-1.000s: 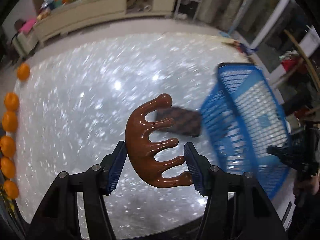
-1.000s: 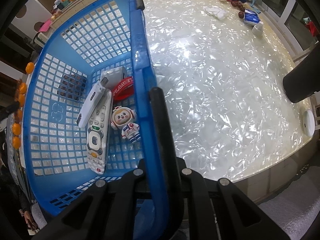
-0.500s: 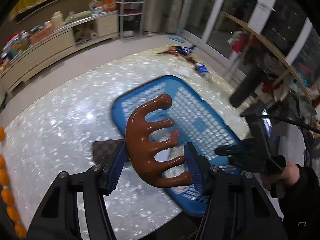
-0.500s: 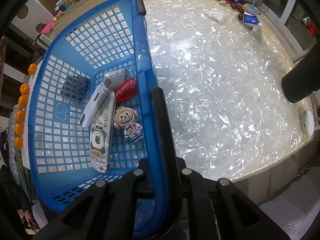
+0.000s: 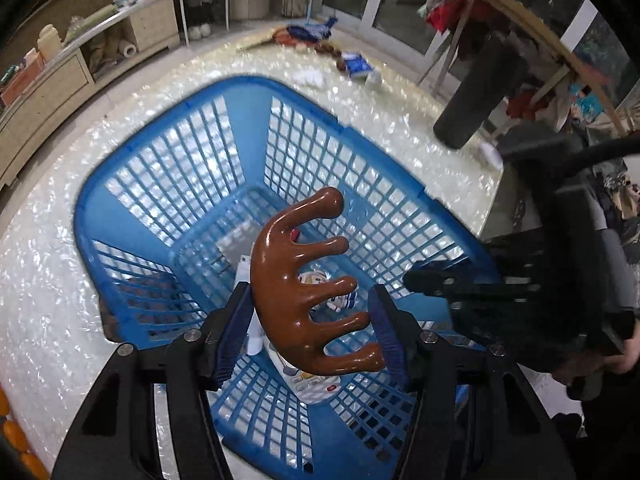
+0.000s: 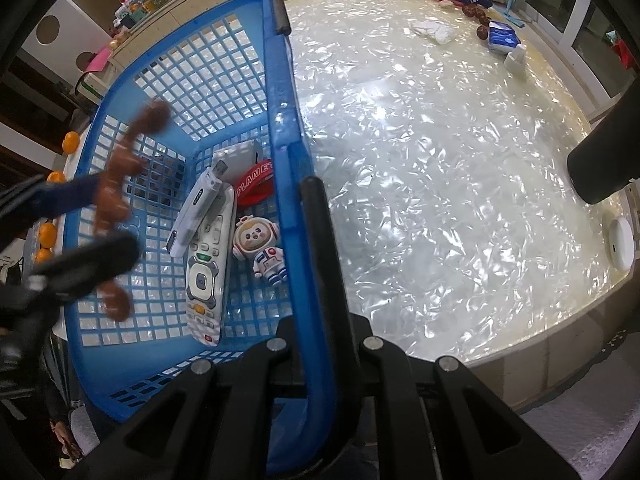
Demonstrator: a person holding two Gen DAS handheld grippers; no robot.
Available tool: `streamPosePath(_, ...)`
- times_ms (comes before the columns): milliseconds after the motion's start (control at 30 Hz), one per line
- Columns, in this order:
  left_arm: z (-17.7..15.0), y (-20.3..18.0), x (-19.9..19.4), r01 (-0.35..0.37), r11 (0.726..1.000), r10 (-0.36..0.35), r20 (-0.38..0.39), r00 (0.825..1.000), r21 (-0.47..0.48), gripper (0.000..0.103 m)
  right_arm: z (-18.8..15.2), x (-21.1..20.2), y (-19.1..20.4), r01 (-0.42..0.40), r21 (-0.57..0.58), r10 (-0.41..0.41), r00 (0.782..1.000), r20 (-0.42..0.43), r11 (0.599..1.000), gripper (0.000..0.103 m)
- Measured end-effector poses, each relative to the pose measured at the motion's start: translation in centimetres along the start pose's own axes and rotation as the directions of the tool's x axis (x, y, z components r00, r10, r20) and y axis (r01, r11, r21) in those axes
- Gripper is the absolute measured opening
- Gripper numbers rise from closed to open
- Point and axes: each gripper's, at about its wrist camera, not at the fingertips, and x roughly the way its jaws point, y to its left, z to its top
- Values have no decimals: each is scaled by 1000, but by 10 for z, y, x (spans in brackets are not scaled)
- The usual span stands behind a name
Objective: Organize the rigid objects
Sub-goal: 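Carry the comb over the basket and open the left tool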
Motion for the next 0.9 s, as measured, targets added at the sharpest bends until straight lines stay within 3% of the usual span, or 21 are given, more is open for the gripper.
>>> streamPosePath(767, 5, -7, 52, -74, 997, 77, -119, 990, 31, 64, -2, -2, -4, -19, -9, 19, 1000, 13, 1000, 8)
streamPosePath(867, 6, -9, 53, -84, 995, 89, -110, 990, 43, 68, -2, -2, -4, -19, -11, 19, 1000, 17, 1000, 8)
streamPosePath(900, 7, -9, 53, -83, 996, 87, -112, 990, 42, 74, -3, -2, -5, -20, -10, 20, 1000, 17, 1000, 8)
